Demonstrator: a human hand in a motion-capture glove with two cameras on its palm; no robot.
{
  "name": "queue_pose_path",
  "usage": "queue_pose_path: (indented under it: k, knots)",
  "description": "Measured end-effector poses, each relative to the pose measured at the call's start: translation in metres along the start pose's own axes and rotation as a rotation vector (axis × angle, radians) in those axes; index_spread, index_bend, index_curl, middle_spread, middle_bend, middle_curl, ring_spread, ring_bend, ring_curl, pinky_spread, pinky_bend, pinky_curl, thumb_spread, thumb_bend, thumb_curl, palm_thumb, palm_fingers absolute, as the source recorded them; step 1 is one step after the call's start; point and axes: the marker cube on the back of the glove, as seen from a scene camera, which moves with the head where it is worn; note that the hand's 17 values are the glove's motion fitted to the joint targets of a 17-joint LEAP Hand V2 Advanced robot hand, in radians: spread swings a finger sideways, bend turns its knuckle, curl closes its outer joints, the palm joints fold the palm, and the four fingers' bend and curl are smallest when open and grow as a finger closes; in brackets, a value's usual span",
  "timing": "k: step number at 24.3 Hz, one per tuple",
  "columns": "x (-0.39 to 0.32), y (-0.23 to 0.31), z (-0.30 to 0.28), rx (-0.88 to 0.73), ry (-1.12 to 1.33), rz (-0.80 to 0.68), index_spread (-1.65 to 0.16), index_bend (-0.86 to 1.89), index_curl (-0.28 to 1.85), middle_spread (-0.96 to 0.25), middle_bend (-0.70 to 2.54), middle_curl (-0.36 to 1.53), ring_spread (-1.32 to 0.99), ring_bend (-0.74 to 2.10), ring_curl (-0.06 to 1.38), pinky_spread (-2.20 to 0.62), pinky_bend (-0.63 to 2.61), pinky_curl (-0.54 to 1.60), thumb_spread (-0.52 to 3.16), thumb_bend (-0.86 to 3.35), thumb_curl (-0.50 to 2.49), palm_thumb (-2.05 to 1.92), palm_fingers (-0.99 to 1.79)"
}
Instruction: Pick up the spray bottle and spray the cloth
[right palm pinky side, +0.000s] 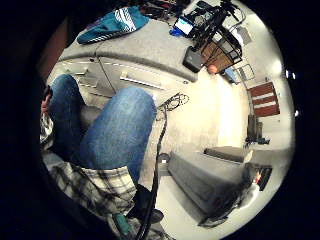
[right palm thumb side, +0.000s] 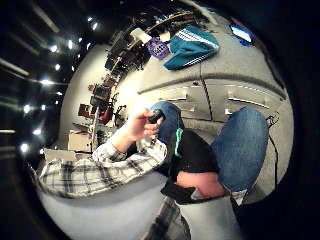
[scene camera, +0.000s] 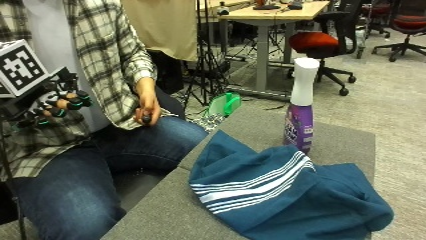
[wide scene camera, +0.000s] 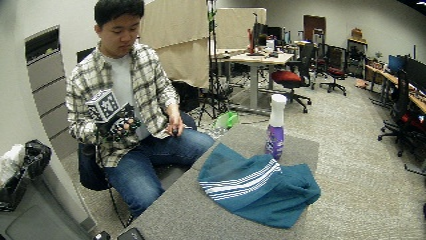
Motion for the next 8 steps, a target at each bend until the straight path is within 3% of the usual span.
queue_pose_path:
  k: [2, 8]
  knots:
    - [0.003, -0.016, 0.016, 0.039, -0.053, 0.037, -0.4, 0.18, 0.28, -0.07, 0.2, 0.3, 0.13, 0.25, 0.3, 0.21, 0.45, 0.28, 1.11, -0.01, 0.47, 0.48, 0.07]
    - [0.013, 0.006, 0.019, 0.065, -0.065, 0.112, -0.39, 0.18, 0.29, -0.07, 0.19, 0.3, 0.13, 0.25, 0.3, 0.21, 0.43, 0.27, 1.12, -0.01, 0.47, 0.51, 0.08]
